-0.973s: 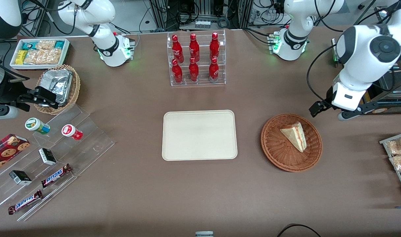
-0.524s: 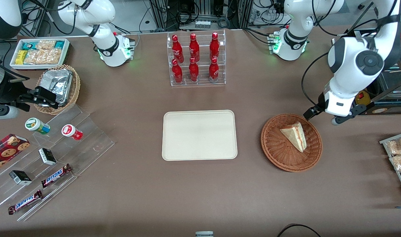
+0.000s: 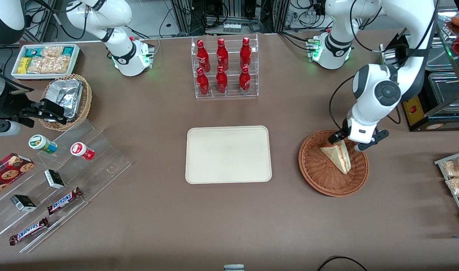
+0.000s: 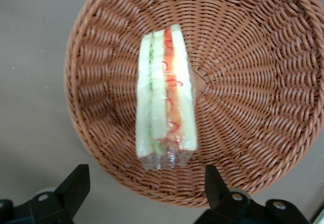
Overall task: Place sandwich from basket to tray
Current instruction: 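Lower the left gripper and close it on the wrapped sandwich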
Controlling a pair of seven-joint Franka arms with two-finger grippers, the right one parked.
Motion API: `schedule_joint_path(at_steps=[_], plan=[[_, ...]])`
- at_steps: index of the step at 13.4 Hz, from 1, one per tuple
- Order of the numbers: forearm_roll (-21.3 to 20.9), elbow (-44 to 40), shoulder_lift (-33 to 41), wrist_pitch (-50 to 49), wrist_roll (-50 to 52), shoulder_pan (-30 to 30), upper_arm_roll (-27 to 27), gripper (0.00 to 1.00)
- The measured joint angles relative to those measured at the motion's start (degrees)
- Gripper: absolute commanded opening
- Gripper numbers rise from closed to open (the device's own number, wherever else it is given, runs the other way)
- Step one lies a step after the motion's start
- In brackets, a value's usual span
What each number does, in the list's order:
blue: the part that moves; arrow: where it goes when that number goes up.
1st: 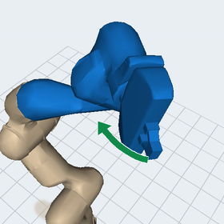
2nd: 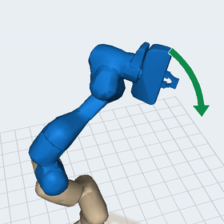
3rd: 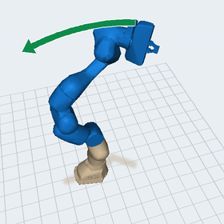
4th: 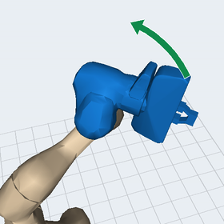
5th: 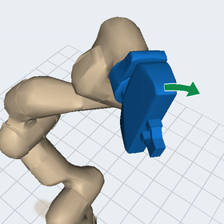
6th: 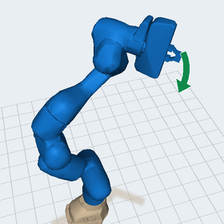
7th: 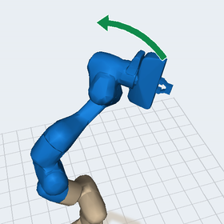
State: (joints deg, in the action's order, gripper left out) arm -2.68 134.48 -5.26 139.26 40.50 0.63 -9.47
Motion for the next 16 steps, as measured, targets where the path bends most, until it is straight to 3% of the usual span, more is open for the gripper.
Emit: schedule_joint_path(at_steps=[7, 9, 11, 13, 16], plan=[[0.1, 0.0, -2.1, 5.1, 2.0, -0.3, 0.2, 0.99], [0.1, 0.0, -3.1, 7.0, 2.8, -0.4, 0.3, 0.80], [0.1, 0.0, -4.2, 8.2, 3.3, -0.5, 0.4, 0.44], [0.1, 0.0, -4.7, 8.5, 3.9, -0.6, 0.4, 0.01], [0.1, -0.3, -4.7, 8.5, 4.0, -0.6, 0.4, 0.00]])
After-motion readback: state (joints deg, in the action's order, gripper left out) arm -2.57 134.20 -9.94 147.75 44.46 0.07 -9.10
